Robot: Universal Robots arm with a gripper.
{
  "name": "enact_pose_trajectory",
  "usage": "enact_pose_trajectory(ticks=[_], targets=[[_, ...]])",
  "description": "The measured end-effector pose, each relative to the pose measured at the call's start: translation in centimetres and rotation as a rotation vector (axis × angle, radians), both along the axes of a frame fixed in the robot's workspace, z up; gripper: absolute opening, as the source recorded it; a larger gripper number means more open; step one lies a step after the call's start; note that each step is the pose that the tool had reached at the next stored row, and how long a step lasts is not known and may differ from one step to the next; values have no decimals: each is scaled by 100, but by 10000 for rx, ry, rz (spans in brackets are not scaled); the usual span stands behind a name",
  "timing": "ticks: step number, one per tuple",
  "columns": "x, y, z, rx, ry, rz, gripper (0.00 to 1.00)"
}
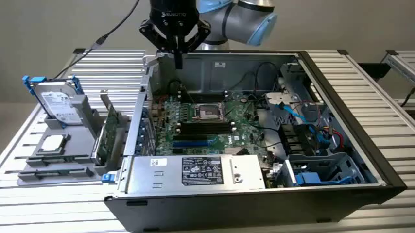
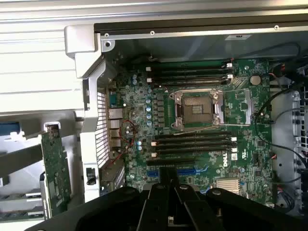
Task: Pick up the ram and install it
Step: 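Reach for the ram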
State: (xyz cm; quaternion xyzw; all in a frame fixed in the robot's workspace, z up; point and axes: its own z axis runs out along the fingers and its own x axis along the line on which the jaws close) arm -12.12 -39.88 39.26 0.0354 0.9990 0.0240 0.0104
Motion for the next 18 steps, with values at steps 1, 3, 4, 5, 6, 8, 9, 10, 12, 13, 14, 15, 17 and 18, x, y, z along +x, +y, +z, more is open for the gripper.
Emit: enact_pose_trajectory(ticks=[1, 3, 4, 5, 6, 8, 9, 10, 12, 13, 14, 15, 17, 18], targets=[[0, 0, 0, 0, 0, 0, 11], [0, 0, 0, 0, 0, 0, 11], [0, 0, 0, 0, 0, 0, 11], [0, 0, 0, 0, 0, 0, 11], [0, 0, 0, 0, 0, 0, 11], [-19, -1, 1, -3, 1, 0, 11], [-53, -4, 2, -4, 4, 0, 11], [-90, -10, -1, -2, 9, 0, 11], [-169, -27, -7, 0, 28, -1, 11], [-213, -35, -10, 0, 37, 0, 11], [-255, -44, -14, 0, 44, 1, 11], [-299, -52, -18, -1, 50, 1, 11], [-389, -69, -26, 0, 57, -1, 11], [-433, -77, -29, -1, 58, 0, 11]])
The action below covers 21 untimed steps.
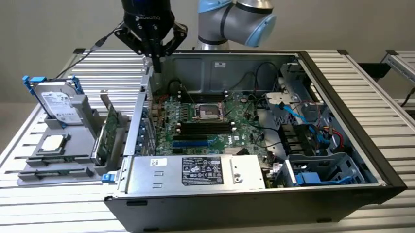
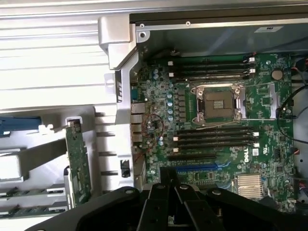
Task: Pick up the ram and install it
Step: 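Reach for the ram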
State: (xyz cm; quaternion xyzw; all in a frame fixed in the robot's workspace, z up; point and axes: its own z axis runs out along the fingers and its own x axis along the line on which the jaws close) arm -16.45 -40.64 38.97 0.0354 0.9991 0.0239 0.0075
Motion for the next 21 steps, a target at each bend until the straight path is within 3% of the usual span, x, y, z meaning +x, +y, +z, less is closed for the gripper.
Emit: enact_pose_trajectory(ticks=[4, 11, 21], targets=[[-178, -30, -15, 0, 0, -1, 11], [-372, -96, -34, 0, 6, 2, 11], [-555, -195, -54, 0, 23, 34, 11]])
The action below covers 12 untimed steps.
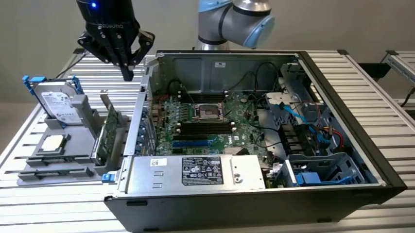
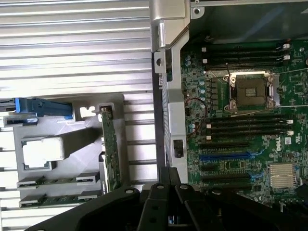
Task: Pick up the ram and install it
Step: 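Reach for the ram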
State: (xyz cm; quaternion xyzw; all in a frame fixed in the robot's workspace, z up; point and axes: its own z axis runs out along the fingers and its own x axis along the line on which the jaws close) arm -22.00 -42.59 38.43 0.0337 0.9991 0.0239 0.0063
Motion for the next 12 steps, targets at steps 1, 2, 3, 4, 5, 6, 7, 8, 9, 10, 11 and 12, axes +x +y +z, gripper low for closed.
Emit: enact_pose_trajectory(ticks=[1, 2, 3, 4, 5, 6, 7, 8, 9, 10, 11, 12], targets=[[-22, -9, -2, -1, 1, 3, 11], [-43, -18, -4, -1, 1, 7, 11], [-65, -26, -6, 0, 2, 9, 11], [-88, -34, -8, -1, 2, 11, 11], [-113, -41, -10, -1, 2, 13, 11], [-141, -49, -13, 0, 2, 16, 11], [-180, -54, -17, -1, 3, 16, 11], [-224, -57, -26, -1, 2, 17, 11], [-272, -58, -35, -1, 3, 17, 11], [-317, -58, -44, -1, 3, 16, 11], [-362, -59, -53, -1, 2, 16, 11], [-407, -58, -62, -1, 3, 16, 11]])
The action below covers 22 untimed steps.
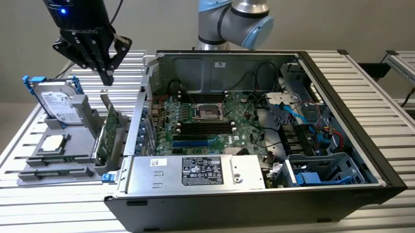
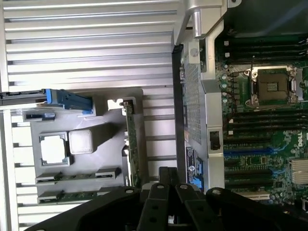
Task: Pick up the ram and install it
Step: 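Reach for the ram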
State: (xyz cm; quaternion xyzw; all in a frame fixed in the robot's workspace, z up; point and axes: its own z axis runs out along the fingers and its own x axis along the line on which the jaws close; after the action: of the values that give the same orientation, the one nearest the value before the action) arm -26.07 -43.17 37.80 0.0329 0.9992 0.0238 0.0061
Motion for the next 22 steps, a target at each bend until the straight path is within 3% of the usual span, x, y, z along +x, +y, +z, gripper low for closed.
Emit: enact_pose_trajectory(ticks=[14, 17, 22], targets=[[-633, -9, -102, 1, -1, 6, 11], [-710, -15, -112, 0, 3, 38, 11], [-773, -30, -133, -2, 89, 112, 11]])
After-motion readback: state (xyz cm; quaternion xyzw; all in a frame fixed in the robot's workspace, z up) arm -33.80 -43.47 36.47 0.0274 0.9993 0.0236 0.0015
